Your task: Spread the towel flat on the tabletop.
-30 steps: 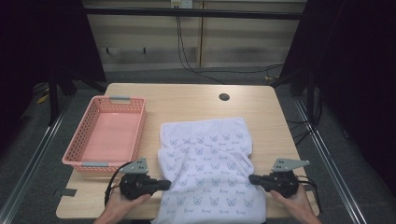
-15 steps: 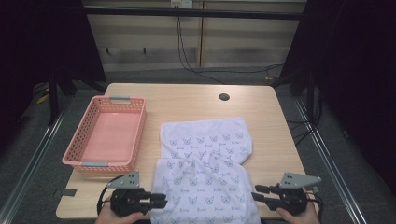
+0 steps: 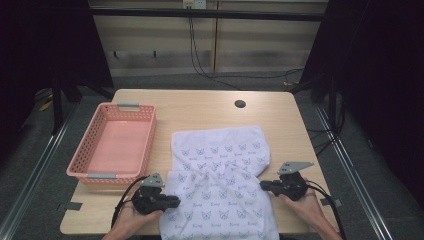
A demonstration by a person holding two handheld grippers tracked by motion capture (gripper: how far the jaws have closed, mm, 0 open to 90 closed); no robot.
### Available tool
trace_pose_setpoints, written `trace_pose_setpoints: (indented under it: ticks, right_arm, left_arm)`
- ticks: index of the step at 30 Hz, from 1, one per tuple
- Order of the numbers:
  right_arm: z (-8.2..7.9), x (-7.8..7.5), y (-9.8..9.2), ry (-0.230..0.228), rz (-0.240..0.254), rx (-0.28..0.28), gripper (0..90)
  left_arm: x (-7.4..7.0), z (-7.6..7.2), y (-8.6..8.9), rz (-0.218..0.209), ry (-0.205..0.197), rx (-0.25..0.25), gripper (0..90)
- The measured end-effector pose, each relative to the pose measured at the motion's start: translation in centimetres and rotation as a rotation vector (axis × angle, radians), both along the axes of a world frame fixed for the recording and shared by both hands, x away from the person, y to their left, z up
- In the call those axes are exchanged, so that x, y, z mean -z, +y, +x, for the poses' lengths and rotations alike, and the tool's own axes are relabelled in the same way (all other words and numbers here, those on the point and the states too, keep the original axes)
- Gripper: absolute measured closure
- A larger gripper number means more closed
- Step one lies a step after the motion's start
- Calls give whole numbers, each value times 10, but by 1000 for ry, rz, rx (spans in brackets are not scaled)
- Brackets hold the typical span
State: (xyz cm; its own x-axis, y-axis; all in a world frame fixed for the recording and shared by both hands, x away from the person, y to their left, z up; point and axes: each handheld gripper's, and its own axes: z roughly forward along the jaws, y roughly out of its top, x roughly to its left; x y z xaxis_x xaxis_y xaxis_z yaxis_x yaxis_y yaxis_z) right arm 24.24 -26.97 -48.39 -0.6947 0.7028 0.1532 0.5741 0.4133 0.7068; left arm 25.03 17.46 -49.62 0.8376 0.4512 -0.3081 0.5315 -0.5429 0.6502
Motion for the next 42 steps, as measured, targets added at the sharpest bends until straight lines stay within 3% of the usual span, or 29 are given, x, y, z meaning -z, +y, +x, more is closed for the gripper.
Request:
trace_pose_setpoints:
  ticks: [4, 8, 9, 11, 12, 14, 17, 18, 19, 21, 22, 25, 26, 27, 28, 30, 31, 33, 34, 36, 37, 40, 42]
  right_arm:
    - [-34, -17, -26, -20, 75, 10, 890]
    - [-76, -19, -44, 2, 74, 8, 881]
    - [-83, -18, -45, 4, 76, 8, 842]
    - [-86, -17, -47, -22, 92, 30, 750]
    - [-82, -18, -47, -39, 96, 46, 690]
    - [-67, -20, -44, -56, 108, 72, 662]
    - [-33, -28, -34, -91, 116, 80, 668]
    - [-20, -29, -31, -104, 107, 78, 681]
    - [0, -29, -26, -108, 71, 93, 689]
    - [24, -24, -23, -90, 78, 114, 712]
    - [36, -20, -22, -84, 59, 126, 712]
    - [65, -6, -18, -45, 30, 152, 697]
    - [71, -3, -17, -32, 20, 158, 683]
    - [78, 3, -16, -19, 0, 161, 669]
    - [82, 6, -14, -14, -11, 164, 650]
    - [90, 15, -10, 6, -47, 166, 615]
    - [93, 18, -8, -5, -40, 159, 601]
    - [97, 18, -3, -15, -54, 155, 595]
    - [99, 18, 0, -23, -64, 158, 617]
    - [104, 19, 5, -47, -84, 154, 794]
    - [108, 19, 6, -38, -77, 168, 874]
    - [125, 14, 3, -39, -43, 197, 891]
    - [133, 2, -3, -89, 21, 225, 896]
  left_arm:
    - [0, -13, 9, -21, 36, 10, 735]
    - [-3, -23, 9, -30, 87, 91, 704]
    - [-4, -24, 8, -34, 75, 98, 696]
    - [-8, -17, 7, -104, 79, 101, 692]
    - [-13, -12, 8, -130, 35, 70, 708]
    - [-24, 3, 8, -201, 20, 34, 737]
    - [-33, 29, 3, -244, -9, -30, 796]
    - [-33, 42, -3, -220, -37, -76, 809]
    - [-31, 50, -7, -212, -22, -84, 836]
    - [-21, 67, -17, -166, -33, -105, 840]
    - [-15, 75, -22, -149, -5, -126, 837]
    - [-5, 87, -31, -86, 2, -151, 785]
    - [-1, 89, -34, -34, -13, -178, 783]
    - [2, 91, -35, -1, -9, -174, 783]
    - [4, 93, -35, -6, -12, -156, 791]
    - [4, 96, -35, 6, -18, -192, 834]
    - [5, 98, -36, -2, -1, -218, 837]
    - [5, 99, -40, -5, -12, -203, 817]
    - [6, 99, -41, -10, -15, -201, 818]
    - [7, 101, -41, -29, -11, -209, 819]
    - [7, 101, -41, -24, -23, -211, 822]
    - [7, 101, -43, -22, -37, -218, 819]
    - [8, 101, -43, -28, -42, -238, 821]
